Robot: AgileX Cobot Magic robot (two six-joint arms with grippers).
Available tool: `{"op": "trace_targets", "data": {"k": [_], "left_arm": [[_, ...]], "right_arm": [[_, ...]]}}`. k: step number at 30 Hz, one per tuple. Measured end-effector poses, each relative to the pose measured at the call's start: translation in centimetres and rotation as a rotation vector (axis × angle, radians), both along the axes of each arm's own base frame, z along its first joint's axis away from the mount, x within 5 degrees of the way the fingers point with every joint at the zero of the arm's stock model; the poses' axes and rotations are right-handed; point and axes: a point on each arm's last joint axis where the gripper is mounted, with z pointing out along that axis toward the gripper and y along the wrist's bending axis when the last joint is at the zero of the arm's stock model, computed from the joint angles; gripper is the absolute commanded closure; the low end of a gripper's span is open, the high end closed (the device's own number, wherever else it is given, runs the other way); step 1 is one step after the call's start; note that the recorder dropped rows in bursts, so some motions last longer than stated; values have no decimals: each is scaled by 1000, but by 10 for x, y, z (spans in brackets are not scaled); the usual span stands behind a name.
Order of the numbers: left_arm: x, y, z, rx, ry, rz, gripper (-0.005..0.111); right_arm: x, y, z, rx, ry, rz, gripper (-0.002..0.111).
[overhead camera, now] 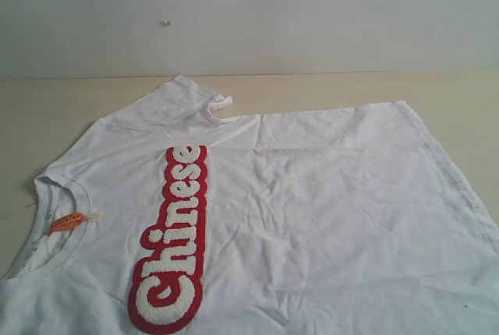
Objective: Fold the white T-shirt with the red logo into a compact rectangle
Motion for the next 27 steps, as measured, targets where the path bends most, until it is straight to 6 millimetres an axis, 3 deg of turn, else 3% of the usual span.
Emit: {"op": "trace_targets", "data": {"k": [4,8,10,13,18,22,27], "left_arm": [[-1,-2,54,94,-13,19,107],[9,-4,100,235,30,47,107],[22,-5,115,286,84,47,107],[62,-7,122,327,249,8,107],[137,-17,92,424,584,-138,107],[190,-28,42,606,827,-342,107],[225,-35,-10,815,1000,-563,107]], "right_arm": [[4,-2,42,-55,101,-70,108],[20,-10,76,-106,286,-177,108],[31,-15,87,-135,391,-227,108],[52,-22,98,-207,557,-294,108],[104,-32,86,-254,886,-312,108],[158,-36,62,-316,1134,-245,108],[219,-36,25,-418,1432,-93,108]]}}
